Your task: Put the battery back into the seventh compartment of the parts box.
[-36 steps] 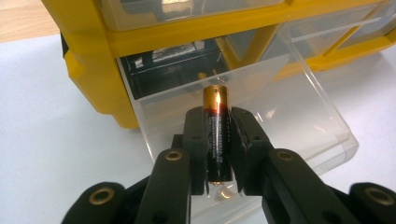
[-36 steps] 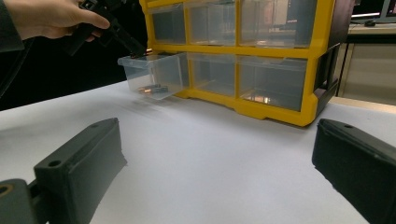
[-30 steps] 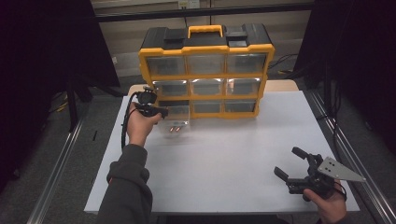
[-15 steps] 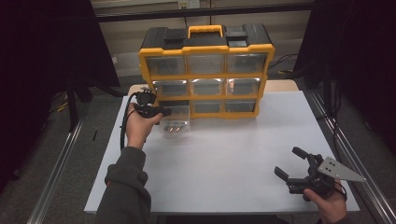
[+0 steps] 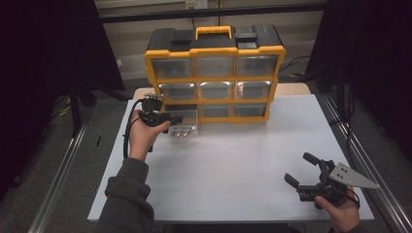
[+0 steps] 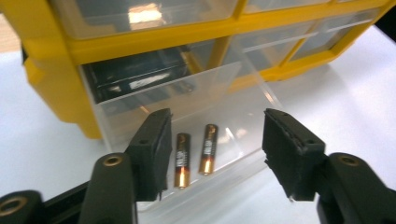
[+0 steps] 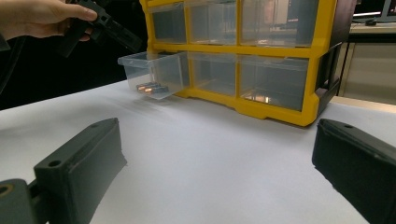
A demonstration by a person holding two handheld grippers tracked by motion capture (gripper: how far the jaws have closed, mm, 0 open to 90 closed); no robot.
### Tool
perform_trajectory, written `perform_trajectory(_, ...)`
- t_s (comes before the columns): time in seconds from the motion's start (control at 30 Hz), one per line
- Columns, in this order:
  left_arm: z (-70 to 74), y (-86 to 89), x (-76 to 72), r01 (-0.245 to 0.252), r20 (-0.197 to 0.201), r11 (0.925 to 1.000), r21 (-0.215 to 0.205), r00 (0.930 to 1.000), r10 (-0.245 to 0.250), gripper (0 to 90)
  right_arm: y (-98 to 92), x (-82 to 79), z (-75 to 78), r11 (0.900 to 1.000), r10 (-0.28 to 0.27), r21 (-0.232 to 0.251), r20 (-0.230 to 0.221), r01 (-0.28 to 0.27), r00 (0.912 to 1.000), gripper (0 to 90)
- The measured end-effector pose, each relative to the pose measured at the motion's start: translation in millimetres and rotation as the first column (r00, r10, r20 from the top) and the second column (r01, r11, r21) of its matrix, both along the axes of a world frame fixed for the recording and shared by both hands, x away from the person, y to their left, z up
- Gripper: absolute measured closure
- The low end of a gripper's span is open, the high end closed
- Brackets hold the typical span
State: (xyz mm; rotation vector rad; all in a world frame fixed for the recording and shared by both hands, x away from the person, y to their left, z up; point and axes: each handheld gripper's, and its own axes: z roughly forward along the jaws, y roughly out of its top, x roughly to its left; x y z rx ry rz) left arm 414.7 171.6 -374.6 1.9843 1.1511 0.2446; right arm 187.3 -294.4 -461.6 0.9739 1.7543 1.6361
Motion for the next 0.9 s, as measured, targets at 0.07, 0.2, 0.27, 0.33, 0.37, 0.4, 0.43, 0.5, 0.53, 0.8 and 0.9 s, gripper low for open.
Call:
perform_trajectory(0.07, 0.9, -1.6, -2.7, 0.002, 0.013, 0.9999, -0.016, 0.9999, -0.002, 38.2, -0.1, 0.6, -0.1, 1.0, 0.0, 0.003, 0.003, 0.0, 1.0, 1.5)
perform_trajectory(0.2, 1.8, -2.2, -6.1, 0.03, 0.03, 0.999, -0.035, 0.9991, -0.028, 32.2, 0.0, 0.6, 0.0, 1.0, -0.002, 0.001, 0.001, 0.002, 1.0, 1.5)
perform_trajectory(0.27, 1.5, -3.1, -8.2, 0.029, 0.036, 0.9983, -0.05, 0.999, -0.028, 29.7, 0.6, 0.9, -0.1, 1.0, 0.0, 0.0, 0.002, 0.0, 1.0, 1.5)
perform_trajectory(0.33, 0.3, -3.3, -10.6, 0.044, 0.046, 0.9969, -0.066, 0.9981, -0.041, 26.3, 0.6, 1.1, -0.3, 1.0, 0.001, -0.001, 0.001, -0.001, 1.0, 1.5)
perform_trajectory(0.37, -0.4, -2.9, -12.0, 0.056, 0.052, 0.9962, -0.067, 0.9973, -0.052, 25.0, 0.4, 1.0, -0.4, 1.0, 0.0, 0.001, -0.001, 0.0, 1.0, 1.5)
perform_trajectory(0.4, -1.1, -2.9, -13.2, 0.058, 0.059, 0.9959, -0.07, 0.9968, -0.054, 23.0, -0.2, 0.8, -0.5, 1.0, 0.002, -0.001, -0.003, -0.002, 1.0, 1.5)
perform_trajectory(0.43, -2.4, -2.4, -15.4, 0.063, 0.068, 0.995, -0.078, 0.996, -0.058, 21.1, -0.3, 1.0, -0.5, 1.0, -0.001, 0.001, -0.002, 0.001, 1.0, 1.5)
perform_trajectory(0.5, -5.0, -1.5, -18.5, 0.067, 0.079, 0.9939, -0.087, 0.995, -0.06, 19.1, -0.5, 1.0, -0.3, 1.0, -0.001, -0.001, 0.0, 0.001, 1.0, 1.5)
perform_trajectory(0.53, -5.9, -0.7, -19.6, 0.073, 0.086, 0.994, -0.082, 0.9941, -0.065, 17.3, -0.3, 1.1, -0.7, 1.0, 0.003, -0.002, -0.001, -0.003, 1.0, 1.5)
perform_trajectory(0.8, -13.7, 3.8, -33.5, 0.114, 0.128, 0.9854, -0.126, 0.9869, -0.098, 12.0, -1.4, 0.0, -0.1, 1.0, -0.011, -0.004, 0.001, 0.011, 0.9999, 1.6)
perform_trajectory(0.9, -15.2, 5.1, -39.6, 0.117, 0.149, 0.984, -0.134, 0.9841, -0.097, 10.4, 0.2, 0.9, -0.2, 1.0, -0.007, -0.009, 0.001, 0.007, 1.0, 1.5)
